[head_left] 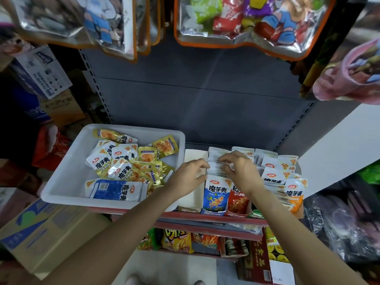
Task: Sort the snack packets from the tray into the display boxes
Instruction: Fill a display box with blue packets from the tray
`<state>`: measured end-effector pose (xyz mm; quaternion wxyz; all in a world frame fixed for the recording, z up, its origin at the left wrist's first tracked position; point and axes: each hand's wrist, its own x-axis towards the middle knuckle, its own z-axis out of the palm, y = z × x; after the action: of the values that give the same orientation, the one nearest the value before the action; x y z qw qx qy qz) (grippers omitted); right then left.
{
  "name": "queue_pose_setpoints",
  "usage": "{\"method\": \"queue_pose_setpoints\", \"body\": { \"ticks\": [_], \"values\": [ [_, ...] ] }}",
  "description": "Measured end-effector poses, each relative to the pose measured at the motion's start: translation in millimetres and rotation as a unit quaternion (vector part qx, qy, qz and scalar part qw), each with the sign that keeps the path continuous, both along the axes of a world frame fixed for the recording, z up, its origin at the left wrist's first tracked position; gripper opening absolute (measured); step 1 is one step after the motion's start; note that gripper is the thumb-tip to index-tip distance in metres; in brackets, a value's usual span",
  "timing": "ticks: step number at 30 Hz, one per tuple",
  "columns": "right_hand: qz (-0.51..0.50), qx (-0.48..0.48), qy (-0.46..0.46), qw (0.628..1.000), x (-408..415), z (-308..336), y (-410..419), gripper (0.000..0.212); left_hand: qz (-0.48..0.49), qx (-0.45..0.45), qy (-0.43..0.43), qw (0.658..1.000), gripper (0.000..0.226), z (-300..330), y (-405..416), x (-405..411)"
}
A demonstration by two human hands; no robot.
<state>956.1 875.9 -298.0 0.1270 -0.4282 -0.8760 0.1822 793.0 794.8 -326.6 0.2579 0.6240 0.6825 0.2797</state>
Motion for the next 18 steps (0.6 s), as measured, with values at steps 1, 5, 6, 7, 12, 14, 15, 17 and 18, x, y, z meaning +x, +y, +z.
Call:
{"method": "queue_pose_setpoints", "body": {
  "ticks": [1, 5, 6, 7, 12, 14, 15, 17, 18],
  "values": [
    [0.003, -0.005, 0.015, 1.000, -6, 3, -4, 0.025, 0.018, 0.012, -0.007, 1.000, 0.024, 1, -3, -4],
    [0.075, -0.019, 0.049, 0.996, -43, 9, -31, 0.024, 0.098, 0.042, -0.005, 0.994, 0.019, -1, -28, -37],
    [0.098, -0.024, 0.046, 0.994, -56, 7, -39, 0.024, 0.117, 0.041, 0.008, 0.992, 0.017, -2, -36, -49],
    [0.117, -0.031, 0.032, 0.992, -69, 3, -47, 0.024, 0.136, 0.035, 0.025, 0.990, 0.014, -5, -46, -63],
    [0.174, -0.090, -0.065, 0.978, -143, -30, -80, 0.027, 0.174, -0.151, 0.128, 0.965, 0.015, -24, -87, -143],
    [0.179, -0.133, -0.140, 0.965, -169, -50, -86, 0.034, 0.140, -0.239, 0.156, 0.948, 0.023, -34, -99, -171],
    [0.182, -0.161, -0.172, 0.955, -180, -57, -90, 0.037, 0.113, -0.268, 0.159, 0.943, 0.025, -38, -103, -182],
    [0.181, -0.218, -0.192, 0.940, -198, -71, -94, 0.047, 0.066, -0.307, 0.139, 0.939, 0.033, -44, -108, -196],
    [0.177, -0.232, -0.191, 0.937, -205, -76, -96, 0.050, 0.043, -0.323, 0.126, 0.937, 0.035, -44, -108, -201]
  ]
}}
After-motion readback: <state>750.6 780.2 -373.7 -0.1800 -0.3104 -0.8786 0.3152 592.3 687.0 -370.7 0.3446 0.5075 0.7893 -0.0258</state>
